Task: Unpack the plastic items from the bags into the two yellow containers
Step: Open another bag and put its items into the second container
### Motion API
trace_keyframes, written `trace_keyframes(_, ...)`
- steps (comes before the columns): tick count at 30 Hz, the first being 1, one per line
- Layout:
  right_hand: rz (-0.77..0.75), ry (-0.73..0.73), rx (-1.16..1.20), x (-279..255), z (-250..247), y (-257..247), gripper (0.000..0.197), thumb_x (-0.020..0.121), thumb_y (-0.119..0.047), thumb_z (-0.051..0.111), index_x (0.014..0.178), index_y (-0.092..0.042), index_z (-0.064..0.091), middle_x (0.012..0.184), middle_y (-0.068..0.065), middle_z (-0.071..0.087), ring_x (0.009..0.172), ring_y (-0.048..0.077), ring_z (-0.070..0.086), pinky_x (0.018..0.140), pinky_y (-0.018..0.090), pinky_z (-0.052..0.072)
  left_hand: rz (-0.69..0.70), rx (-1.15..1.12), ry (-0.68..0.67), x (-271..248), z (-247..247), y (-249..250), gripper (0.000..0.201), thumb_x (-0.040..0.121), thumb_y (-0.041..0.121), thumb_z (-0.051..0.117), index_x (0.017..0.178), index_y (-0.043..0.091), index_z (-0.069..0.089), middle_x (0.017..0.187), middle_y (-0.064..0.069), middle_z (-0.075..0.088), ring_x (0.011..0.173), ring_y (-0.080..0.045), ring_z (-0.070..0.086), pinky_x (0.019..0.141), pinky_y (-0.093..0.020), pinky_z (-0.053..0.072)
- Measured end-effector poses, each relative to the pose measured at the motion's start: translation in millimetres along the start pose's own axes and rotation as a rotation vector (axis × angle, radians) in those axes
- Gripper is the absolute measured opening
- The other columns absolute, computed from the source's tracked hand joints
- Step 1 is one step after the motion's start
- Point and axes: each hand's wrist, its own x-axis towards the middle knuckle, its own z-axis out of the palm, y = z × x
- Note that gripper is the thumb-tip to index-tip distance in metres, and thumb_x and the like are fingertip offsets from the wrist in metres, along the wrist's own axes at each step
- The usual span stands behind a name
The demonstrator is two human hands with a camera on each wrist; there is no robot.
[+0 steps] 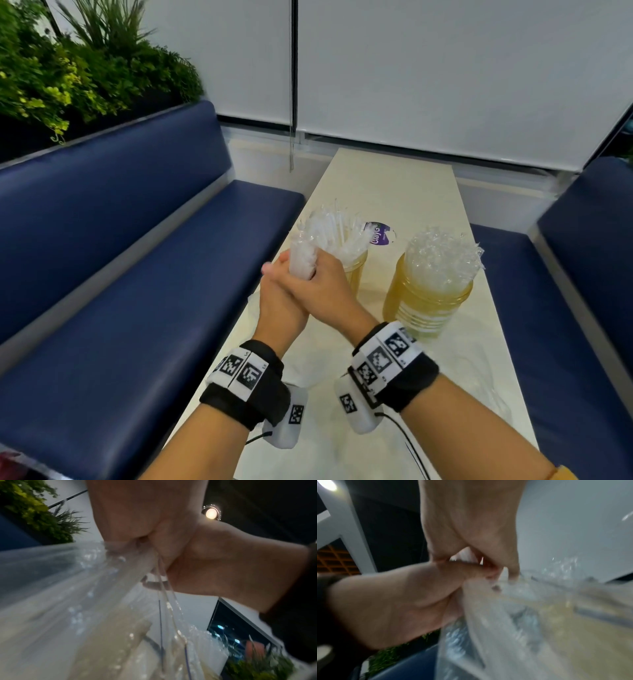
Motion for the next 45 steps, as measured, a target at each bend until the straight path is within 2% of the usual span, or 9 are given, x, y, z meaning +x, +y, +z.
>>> trace_keyframes(4,-0.03,0.162,0.068,7,17,1,0.029,0.095,-0.034,0.061,0.08,-0.01,0.067,0.073,0.003,0.069,0.073,0.017,0.069,0.072,0.045,0.058,-0.025,-0.068,0.024,-5,-6,-1,0.01,0.095,0.009,0.066,0.101,0.017,0.064,0.086,0.013,0.066,0.076,0.011,0.063,0.061,-0.005,0.046)
trace_keyframes(7,-0.053,0.17,0.13,6,12,-9,0.027,0.1,-0.03,0.057,0.091,-0.009,0.071,0.077,-0.003,0.075,0.077,0.006,0.071,0.077,0.024,0.058,-0.065,-0.091,-0.049,-6,-11,0,0.02,0.088,0.01,0.073,0.105,0.016,0.063,0.089,0.011,0.065,0.076,0.001,0.063,0.061,-0.006,0.046)
trace_keyframes(10,-0.116,0.207,0.164,12,2,-26,0.033,0.101,-0.029,0.056,0.088,0.0,0.065,0.066,0.004,0.069,0.061,0.002,0.067,0.061,0.011,0.051,-0.057,-0.163,-0.09,-7,-13,-5,0.04,0.074,0.028,0.081,0.11,0.019,0.067,0.112,0.002,0.07,0.097,-0.009,0.068,0.074,-0.02,0.055)
trace_keyframes(15,-0.208,0.266,0.297,30,-23,-62,0.035,0.101,-0.022,0.057,0.082,0.007,0.055,0.056,0.011,0.053,0.048,0.017,0.052,0.052,0.038,0.051,-0.058,0.014,-0.062,-4,-11,-12,0.039,0.071,0.037,0.089,0.093,0.019,0.063,0.095,0.002,0.062,0.087,-0.016,0.062,0.073,-0.032,0.055)
trace_keyframes(24,-0.301,0.361,0.535,84,-106,-115,0.02,0.101,-0.022,0.057,0.086,-0.009,0.053,0.054,-0.002,0.049,0.046,0.018,0.046,0.051,0.032,0.047,-0.056,-0.046,-0.047,-1,-16,-25,0.039,0.076,0.021,0.088,0.11,0.022,0.069,0.111,0.012,0.061,0.092,-0.002,0.068,0.079,-0.02,0.057)
trace_keyframes(33,-0.175,0.368,0.219,155,-65,-9,0.023,0.102,-0.029,0.056,0.093,-0.009,0.058,0.066,0.005,0.058,0.058,0.013,0.055,0.061,0.027,0.051,-0.058,-0.055,-0.007,13,-28,-26,0.037,0.078,0.018,0.086,0.107,0.028,0.067,0.112,0.012,0.061,0.091,0.002,0.068,0.076,-0.009,0.053)
trace_keyframes(38,0.017,0.296,0.015,157,-38,57,0.028,0.101,-0.035,0.053,0.094,-0.01,0.061,0.08,0.008,0.07,0.075,0.019,0.062,0.085,0.045,0.055,-0.073,-0.073,0.021,19,-36,-29,0.036,0.078,0.018,0.087,0.109,0.024,0.07,0.111,0.012,0.063,0.091,-0.001,0.07,0.078,-0.016,0.057)
trace_keyframes(41,0.088,0.316,-0.098,159,-36,69,0.034,0.092,-0.037,0.064,0.093,-0.004,0.069,0.083,0.006,0.073,0.075,0.023,0.065,0.084,0.05,0.056,-0.07,-0.079,0.02,20,-39,-30,0.036,0.078,0.018,0.086,0.109,0.023,0.07,0.11,0.011,0.064,0.091,-0.001,0.07,0.079,-0.016,0.058)
trace_keyframes(45,-0.087,0.458,-0.036,160,-44,55,0.059,0.073,-0.023,0.086,0.123,-0.019,0.055,0.109,0.0,0.066,0.094,0.015,0.065,0.083,0.023,0.055,-0.076,-0.088,0.009,21,-37,-29,0.036,0.078,0.018,0.086,0.11,0.022,0.07,0.111,0.009,0.064,0.091,-0.003,0.07,0.081,-0.02,0.059)
